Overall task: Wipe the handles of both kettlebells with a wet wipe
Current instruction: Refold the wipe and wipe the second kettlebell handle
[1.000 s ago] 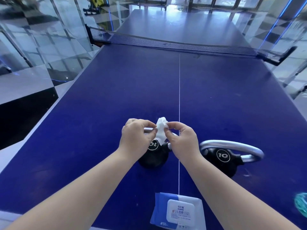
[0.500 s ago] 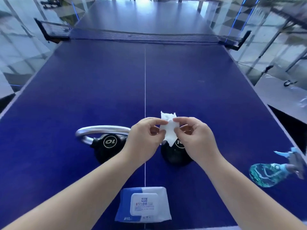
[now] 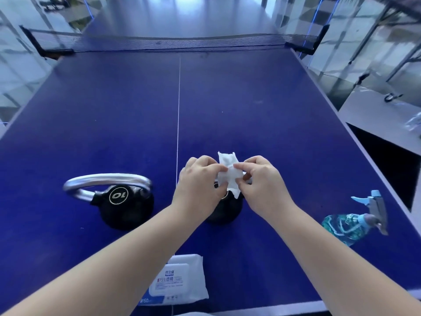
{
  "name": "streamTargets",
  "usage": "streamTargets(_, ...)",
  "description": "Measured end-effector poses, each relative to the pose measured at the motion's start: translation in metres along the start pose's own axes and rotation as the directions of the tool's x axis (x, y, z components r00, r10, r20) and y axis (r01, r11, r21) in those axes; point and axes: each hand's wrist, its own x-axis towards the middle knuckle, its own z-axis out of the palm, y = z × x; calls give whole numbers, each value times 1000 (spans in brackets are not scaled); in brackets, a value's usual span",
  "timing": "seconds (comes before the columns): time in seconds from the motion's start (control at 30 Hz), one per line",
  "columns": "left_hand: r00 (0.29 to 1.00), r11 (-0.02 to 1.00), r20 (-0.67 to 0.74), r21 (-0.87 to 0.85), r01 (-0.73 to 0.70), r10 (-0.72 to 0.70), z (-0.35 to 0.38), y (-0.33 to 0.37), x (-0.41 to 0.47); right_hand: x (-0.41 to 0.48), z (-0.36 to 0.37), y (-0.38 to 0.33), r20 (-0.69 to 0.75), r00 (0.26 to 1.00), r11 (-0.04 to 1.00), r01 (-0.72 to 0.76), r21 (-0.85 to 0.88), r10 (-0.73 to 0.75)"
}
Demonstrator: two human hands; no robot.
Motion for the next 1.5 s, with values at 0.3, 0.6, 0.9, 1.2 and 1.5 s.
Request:
streamTargets(0.3,997,969,80,244,-33,14,-11,-17,4,0,-1,5,94,988,924,151,-351,-125)
streamTargets(0.6,986,933,168,355,-61,1,-23,-37,15,32,15,-13,397,917,793,264,-548,-31)
streamTargets(0.9,982,948,191,315,-45,-16,-20,-39,16,31,35,7,267,936,640,352,-683,-229)
streamTargets(1.2,981,944,194,325,-60,-5,-19,-39,16,38,24,24,297,886,624,463,-630,-357)
streamTargets(1.5,984,945,177,318,-70,13,-18,-40,15,32,16,44,237,943,725,332,-604,-234)
